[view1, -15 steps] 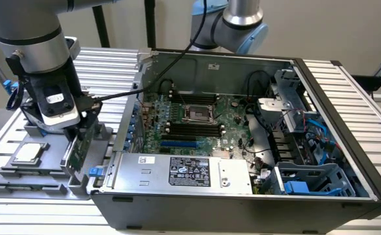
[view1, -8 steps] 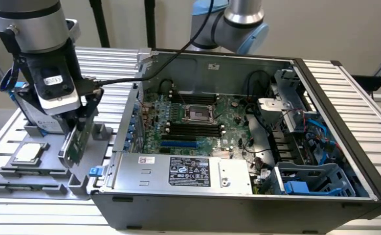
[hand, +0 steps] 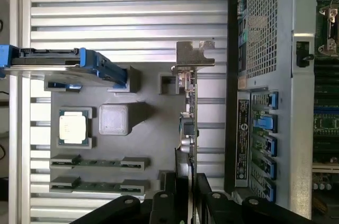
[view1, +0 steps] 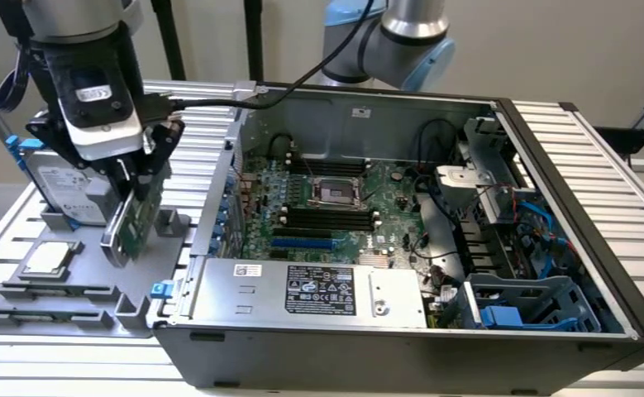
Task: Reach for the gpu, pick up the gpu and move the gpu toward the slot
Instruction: 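Pick up the gpu and move the gpu toward the slot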
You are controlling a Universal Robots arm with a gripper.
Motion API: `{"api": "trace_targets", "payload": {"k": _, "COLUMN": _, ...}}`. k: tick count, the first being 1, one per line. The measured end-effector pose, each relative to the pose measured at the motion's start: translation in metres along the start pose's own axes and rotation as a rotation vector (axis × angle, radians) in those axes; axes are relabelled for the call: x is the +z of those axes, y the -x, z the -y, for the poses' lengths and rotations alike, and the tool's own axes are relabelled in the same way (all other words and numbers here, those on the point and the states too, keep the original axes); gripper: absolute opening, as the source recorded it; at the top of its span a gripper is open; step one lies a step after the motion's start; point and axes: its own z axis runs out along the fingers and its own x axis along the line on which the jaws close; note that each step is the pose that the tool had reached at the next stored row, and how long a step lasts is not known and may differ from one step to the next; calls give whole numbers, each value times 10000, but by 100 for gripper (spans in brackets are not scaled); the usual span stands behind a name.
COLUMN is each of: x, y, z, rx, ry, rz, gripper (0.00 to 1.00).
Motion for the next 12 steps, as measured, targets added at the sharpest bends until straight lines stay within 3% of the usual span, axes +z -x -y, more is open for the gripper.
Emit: {"api": "trace_targets", "payload": {"k": 12, "x": -560, "y": 294, "z": 10, "rx": -1, "ry": -2, "rz": -52, "gripper": 26}}
